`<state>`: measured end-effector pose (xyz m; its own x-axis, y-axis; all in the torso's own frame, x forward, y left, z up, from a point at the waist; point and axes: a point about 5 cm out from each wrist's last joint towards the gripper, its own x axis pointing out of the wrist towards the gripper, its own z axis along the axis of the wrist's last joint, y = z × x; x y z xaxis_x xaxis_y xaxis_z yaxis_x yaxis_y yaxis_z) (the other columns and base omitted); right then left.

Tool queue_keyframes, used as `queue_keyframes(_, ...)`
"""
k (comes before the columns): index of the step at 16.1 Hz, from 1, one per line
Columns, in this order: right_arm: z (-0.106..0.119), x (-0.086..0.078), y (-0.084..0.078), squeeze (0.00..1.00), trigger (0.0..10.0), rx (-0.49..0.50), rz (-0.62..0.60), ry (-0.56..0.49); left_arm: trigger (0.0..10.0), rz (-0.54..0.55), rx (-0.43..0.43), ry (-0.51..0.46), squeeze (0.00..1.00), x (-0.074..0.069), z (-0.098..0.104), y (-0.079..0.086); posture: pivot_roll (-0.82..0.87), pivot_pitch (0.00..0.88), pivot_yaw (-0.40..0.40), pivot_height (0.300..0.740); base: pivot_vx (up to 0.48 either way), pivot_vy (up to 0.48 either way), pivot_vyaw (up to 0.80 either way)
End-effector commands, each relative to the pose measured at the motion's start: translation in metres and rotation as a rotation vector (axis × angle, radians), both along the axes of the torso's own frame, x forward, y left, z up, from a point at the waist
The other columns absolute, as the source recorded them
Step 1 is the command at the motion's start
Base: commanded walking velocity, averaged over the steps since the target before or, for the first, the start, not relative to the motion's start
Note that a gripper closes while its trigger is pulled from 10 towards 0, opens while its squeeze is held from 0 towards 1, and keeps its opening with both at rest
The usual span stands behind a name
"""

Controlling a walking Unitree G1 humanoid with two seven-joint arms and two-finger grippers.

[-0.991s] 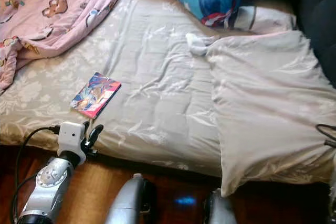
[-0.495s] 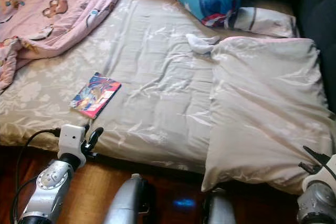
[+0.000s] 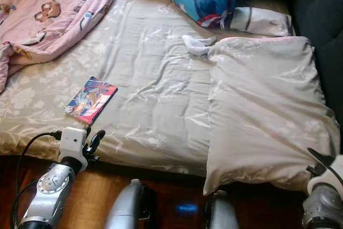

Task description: Clean up the room

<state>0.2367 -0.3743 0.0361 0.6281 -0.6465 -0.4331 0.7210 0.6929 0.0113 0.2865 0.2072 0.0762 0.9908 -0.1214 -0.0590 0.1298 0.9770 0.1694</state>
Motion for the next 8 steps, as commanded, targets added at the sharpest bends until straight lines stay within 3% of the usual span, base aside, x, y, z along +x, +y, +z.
queue_keyframes(1, -0.003, -0.003, 0.002, 1.0, 10.0, -0.033, 0.027, 0.024, 10.0, 0.015, 0.006, 0.039, 0.0, -0.007, -0.01, 0.005, 0.13, 0.275, 0.079, 0.66, 0.0, 0.0, 0.0)
queue_keyframes(4, 0.026, 0.025, 0.016, 1.0, 10.0, -0.277, 0.197, -0.103, 10.0, 0.017, -0.002, 0.045, 0.0, -0.007, -0.013, 0.002, 0.11, 0.276, 0.076, 0.66, 0.0, 0.0, 0.0)
queue_keyframes(8, 0.043, 0.028, 0.012, 1.0, 10.0, -0.338, 0.161, -0.215, 10.0, 0.011, -0.011, 0.05, 0.0, -0.007, -0.015, -0.001, 0.1, 0.277, 0.071, 0.66, 0.0, 0.0, 0.0)
